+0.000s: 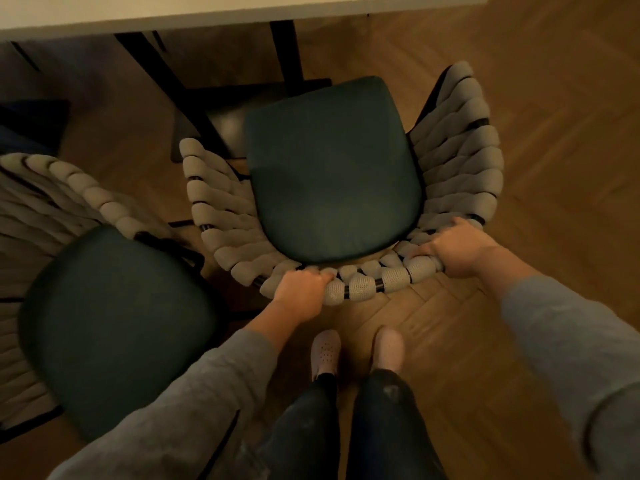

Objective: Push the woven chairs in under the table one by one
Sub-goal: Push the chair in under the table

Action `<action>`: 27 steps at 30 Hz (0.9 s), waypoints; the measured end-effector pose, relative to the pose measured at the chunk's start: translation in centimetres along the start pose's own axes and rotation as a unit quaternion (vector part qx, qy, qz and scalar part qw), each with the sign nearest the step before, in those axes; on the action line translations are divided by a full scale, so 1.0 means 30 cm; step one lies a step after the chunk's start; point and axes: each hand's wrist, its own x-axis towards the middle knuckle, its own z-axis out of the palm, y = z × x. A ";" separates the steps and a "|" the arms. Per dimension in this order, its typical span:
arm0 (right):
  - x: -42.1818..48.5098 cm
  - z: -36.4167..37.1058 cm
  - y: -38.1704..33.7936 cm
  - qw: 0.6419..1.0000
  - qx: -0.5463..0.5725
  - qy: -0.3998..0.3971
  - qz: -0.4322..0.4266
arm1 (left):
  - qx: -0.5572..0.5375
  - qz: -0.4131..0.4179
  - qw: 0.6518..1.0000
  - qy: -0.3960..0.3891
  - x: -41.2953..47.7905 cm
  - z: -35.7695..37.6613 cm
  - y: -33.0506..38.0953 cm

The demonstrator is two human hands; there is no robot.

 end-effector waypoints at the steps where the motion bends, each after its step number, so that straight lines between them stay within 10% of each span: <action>1: 0.017 -0.009 0.022 1.000 0.003 0.009 -0.011 | 0.003 -0.007 1.000 -0.007 0.018 -0.011 -0.005; 27: 0.191 -0.055 0.256 0.989 0.006 0.042 -0.141 | 0.055 -0.002 0.998 -0.029 0.166 -0.250 -0.082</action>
